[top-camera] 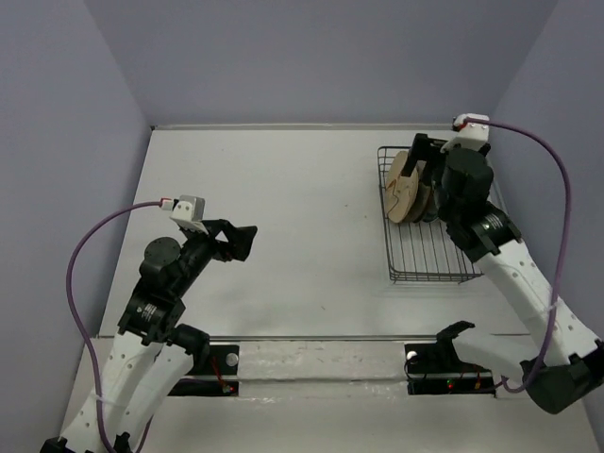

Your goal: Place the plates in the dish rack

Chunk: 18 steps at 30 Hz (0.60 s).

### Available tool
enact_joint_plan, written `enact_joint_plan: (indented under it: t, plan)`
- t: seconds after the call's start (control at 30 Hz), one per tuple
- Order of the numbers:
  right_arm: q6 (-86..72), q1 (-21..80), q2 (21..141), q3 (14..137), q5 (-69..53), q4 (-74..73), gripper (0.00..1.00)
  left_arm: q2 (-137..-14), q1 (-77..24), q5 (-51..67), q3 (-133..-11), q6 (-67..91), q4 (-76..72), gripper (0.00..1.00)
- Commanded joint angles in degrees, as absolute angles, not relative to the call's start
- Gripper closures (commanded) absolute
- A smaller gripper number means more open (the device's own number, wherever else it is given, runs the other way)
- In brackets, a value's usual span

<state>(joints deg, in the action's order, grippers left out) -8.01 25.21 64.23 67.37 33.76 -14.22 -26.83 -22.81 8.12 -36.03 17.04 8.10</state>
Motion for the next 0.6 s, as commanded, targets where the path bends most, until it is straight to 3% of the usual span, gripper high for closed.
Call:
enact_joint_plan:
  t: [0.0,0.27,0.57]
  plan:
    - [-11.3,25.7,54.2,67.2,27.7,-15.5,0.0,-27.0,-22.9,5.4,-37.7,17.0,6.8,0.01]
    - [-16.7,25.7,33.9,61.6,14.4,-14.9,0.0,-29.1,-22.9,6.9,-45.4,17.8,2.6,0.01]
    - [-19.2,25.7,26.9,52.7,10.9,-14.1,0.0,-28.7,-23.0,14.1,-41.0,24.0,-7.7,0.01]
